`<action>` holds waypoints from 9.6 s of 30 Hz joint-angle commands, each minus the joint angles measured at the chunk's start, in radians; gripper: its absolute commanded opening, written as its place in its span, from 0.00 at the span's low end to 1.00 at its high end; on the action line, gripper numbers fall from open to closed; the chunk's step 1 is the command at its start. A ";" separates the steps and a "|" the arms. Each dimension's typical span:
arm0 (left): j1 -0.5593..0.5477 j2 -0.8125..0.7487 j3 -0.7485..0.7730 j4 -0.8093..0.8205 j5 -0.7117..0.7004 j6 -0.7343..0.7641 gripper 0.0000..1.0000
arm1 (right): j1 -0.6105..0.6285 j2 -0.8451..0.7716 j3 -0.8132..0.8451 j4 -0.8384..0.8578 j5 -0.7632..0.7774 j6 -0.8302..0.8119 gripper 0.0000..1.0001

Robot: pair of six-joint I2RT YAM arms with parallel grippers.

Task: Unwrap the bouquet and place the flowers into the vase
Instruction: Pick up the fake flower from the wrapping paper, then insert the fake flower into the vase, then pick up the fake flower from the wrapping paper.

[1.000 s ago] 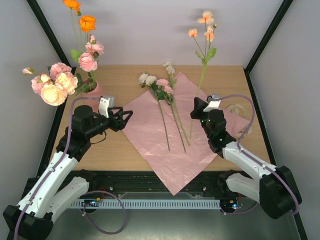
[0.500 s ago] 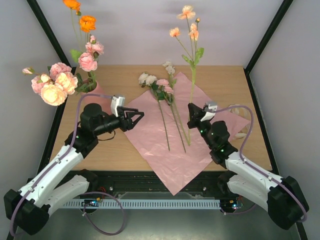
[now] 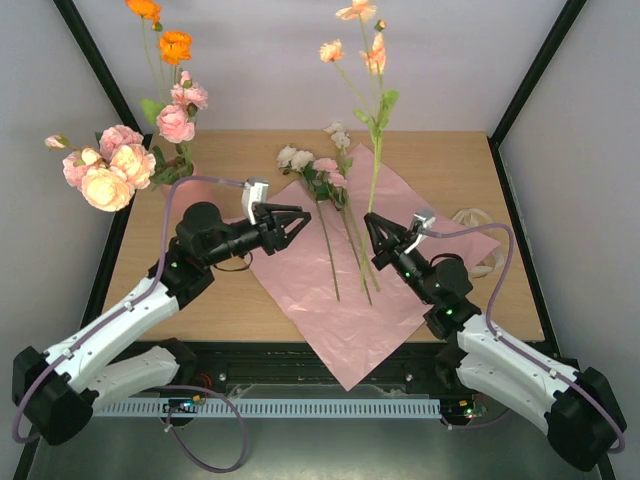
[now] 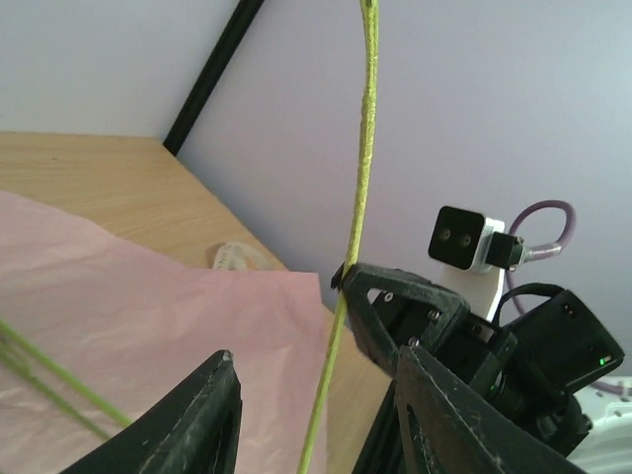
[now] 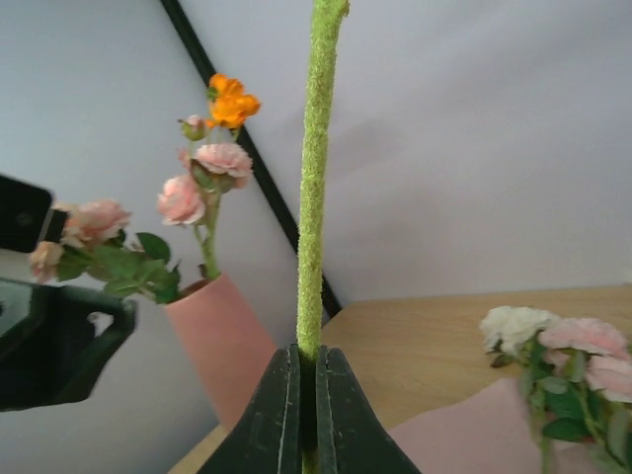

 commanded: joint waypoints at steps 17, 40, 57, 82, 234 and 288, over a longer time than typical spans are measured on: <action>-0.129 0.194 0.127 0.340 0.053 -0.149 0.61 | 0.126 -0.015 -0.022 0.171 -0.216 0.035 0.01; -0.130 0.225 0.196 0.256 0.049 -0.094 0.02 | 0.163 -0.002 -0.019 0.079 -0.220 -0.027 0.05; -0.131 0.051 0.222 -0.068 -0.521 0.465 0.02 | 0.164 -0.109 -0.064 -0.022 0.019 -0.043 1.00; 0.152 0.075 0.416 0.061 -0.974 0.753 0.02 | 0.162 -0.127 -0.038 -0.134 0.085 -0.033 0.99; 0.367 -0.427 -0.222 -0.379 0.144 0.229 1.00 | 0.075 1.131 0.826 -0.810 0.349 -0.066 0.30; 0.368 -0.415 -0.201 -0.413 0.091 0.239 0.99 | 0.074 0.610 0.302 -0.274 0.189 -0.017 0.01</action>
